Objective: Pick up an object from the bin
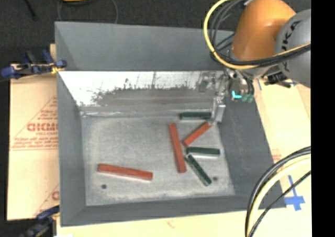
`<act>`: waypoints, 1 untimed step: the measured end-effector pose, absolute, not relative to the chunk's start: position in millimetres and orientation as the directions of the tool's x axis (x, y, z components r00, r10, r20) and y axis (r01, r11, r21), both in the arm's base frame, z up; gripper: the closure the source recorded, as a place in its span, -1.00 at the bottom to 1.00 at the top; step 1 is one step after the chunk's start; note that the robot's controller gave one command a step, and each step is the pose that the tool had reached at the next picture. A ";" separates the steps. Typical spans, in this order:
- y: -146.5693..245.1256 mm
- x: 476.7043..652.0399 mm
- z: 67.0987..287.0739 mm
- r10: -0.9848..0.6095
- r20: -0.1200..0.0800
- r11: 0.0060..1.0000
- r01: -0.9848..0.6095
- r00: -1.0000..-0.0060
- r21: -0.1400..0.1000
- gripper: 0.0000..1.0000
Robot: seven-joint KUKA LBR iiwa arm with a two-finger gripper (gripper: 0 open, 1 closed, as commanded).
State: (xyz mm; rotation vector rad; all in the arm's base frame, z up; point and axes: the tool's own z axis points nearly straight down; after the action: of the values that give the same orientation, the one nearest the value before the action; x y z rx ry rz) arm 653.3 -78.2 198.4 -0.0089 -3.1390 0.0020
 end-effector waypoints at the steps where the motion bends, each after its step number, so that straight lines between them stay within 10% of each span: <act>1: -82.7 620.8 81.3 -0.241 0.001 0.970 -0.241 -0.970 -0.001 -1.00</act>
Offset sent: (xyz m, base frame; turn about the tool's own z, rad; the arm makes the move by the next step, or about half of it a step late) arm -0.0320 -0.0032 -0.1148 -0.2507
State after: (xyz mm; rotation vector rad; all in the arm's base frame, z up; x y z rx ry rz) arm 620.8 -82.7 81.3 0.3820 -3.1173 0.0016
